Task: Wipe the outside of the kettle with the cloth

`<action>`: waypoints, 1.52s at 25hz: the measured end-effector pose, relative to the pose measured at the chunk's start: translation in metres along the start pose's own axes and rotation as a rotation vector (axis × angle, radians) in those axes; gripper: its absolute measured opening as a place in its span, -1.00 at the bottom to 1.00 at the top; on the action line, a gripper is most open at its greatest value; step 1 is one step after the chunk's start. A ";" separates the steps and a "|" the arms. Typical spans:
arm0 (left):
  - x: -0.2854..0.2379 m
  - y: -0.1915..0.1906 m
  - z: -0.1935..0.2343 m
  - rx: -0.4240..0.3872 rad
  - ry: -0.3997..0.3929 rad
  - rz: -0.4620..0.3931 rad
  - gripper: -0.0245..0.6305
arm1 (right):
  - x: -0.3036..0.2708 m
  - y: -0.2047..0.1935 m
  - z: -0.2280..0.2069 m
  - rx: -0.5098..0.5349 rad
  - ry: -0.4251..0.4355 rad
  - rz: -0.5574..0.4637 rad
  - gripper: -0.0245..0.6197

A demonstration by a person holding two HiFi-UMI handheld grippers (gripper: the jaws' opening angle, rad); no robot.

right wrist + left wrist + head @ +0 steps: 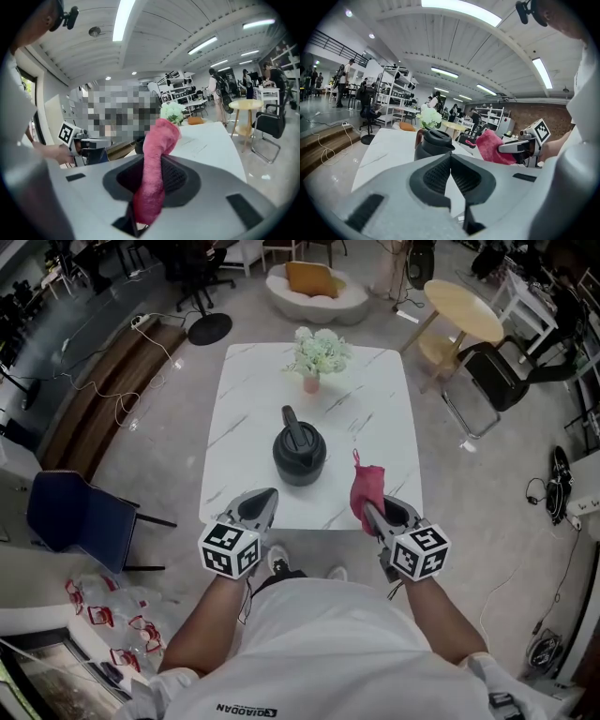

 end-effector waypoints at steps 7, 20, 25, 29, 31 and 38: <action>0.004 -0.003 -0.013 -0.018 0.011 0.000 -0.93 | -0.001 -0.010 0.006 -0.004 0.038 0.005 -0.63; 0.005 0.005 -0.012 -0.044 0.019 0.000 -0.93 | -0.003 -0.007 0.006 -0.011 0.041 -0.017 -0.63; 0.006 0.006 -0.011 -0.045 0.016 0.002 -0.93 | -0.004 -0.006 0.006 -0.013 0.038 -0.018 -0.63; 0.006 0.005 -0.010 -0.045 0.016 0.001 -0.93 | -0.004 -0.005 0.005 -0.014 0.035 -0.021 -0.63; 0.006 0.006 -0.010 -0.045 0.016 0.001 -0.93 | -0.004 -0.005 0.005 -0.013 0.035 -0.022 -0.63; 0.005 0.005 -0.011 -0.050 0.016 0.002 -0.93 | -0.005 -0.007 0.004 -0.013 0.036 -0.020 -0.63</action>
Point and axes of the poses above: the fingertips, and each gripper's own axes: x backward along the fingers, z to its left, y out of its top, the point moved 1 cm from there along x, backward along the fingers, and after that the axes turned 1 degree about x, right-handed, at the moved point
